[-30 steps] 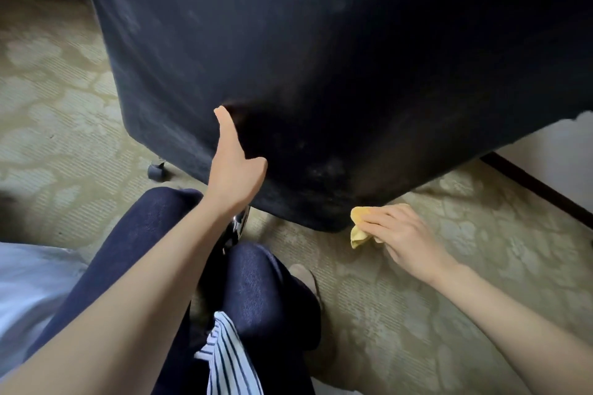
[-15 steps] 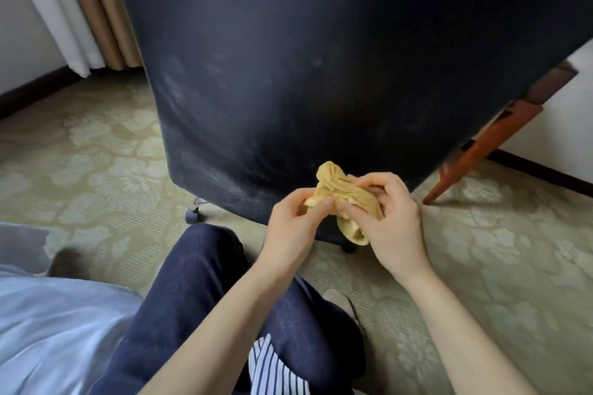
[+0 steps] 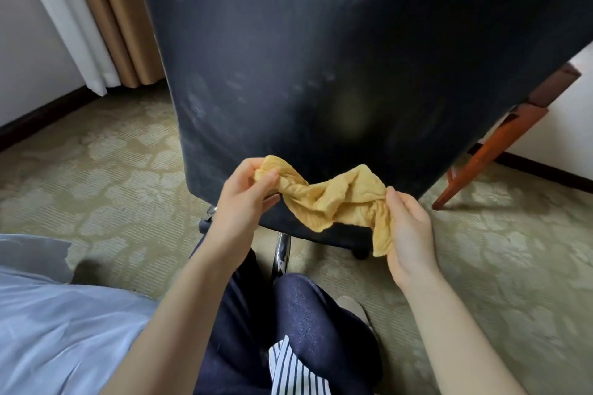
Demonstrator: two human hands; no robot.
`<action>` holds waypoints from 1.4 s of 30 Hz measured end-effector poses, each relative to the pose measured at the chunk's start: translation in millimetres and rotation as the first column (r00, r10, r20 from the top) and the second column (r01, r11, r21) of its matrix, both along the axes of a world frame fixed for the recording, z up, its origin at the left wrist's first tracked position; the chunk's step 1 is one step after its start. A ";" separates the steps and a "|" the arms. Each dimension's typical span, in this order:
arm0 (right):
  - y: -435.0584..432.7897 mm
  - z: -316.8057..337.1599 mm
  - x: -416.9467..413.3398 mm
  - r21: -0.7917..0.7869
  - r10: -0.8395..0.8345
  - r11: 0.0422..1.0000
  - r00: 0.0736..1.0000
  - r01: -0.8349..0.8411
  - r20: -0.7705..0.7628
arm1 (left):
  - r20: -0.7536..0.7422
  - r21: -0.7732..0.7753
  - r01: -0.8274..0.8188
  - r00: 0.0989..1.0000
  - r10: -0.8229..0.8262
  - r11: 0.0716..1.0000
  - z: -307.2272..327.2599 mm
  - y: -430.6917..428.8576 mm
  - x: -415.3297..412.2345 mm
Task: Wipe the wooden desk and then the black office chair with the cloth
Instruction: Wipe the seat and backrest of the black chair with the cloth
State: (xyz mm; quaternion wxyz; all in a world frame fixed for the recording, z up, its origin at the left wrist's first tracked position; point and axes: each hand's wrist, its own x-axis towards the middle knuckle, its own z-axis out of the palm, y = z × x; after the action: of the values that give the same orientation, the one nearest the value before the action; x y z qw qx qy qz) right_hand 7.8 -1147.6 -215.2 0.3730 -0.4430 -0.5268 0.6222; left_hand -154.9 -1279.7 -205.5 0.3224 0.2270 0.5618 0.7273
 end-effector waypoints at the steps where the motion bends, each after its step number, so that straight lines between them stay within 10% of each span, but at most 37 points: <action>1: 1.6 -1.6 3.5 0.056 -0.048 0.998 0.995 0.043 0.089 | 0.006 0.023 -0.021 1.000 0.021 1.000 1.5 -1.6 -4.2; 7: -2.9 -18.9 11.9 0.196 -0.039 0.979 0.899 -0.053 0.436 | -0.044 0.114 0.034 0.999 -0.029 0.993 19.5 -4.0 -15.5; 17: -40.2 -15.2 -31.1 0.154 0.461 0.825 0.805 -0.544 0.373 | -0.295 0.041 0.219 0.935 -0.198 0.975 44.6 4.5 -0.9; 28: -35.0 -6.6 -34.8 -0.304 0.194 0.930 0.979 -0.205 -0.067 | -0.030 0.109 0.131 0.991 -0.128 0.985 21.9 -26.7 -19.9; 34: -32.1 -1.1 -31.1 -0.386 0.041 0.914 0.974 -0.127 -0.223 | -0.256 -0.372 -0.219 0.958 0.127 0.902 -20.8 -20.2 3.9; 42: -43.3 -0.3 -35.5 -0.395 0.081 0.902 0.967 -0.175 -0.243 | -0.518 -0.258 0.154 0.811 -0.272 0.954 -15.0 10.4 42.7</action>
State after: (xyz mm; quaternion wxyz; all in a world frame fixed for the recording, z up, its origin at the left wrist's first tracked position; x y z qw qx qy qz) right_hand -27.7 -1191.0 -215.5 0.2850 -0.4041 -0.3666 0.7881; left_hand -112.2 -1269.4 -220.5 0.2494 0.4529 0.6727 0.5292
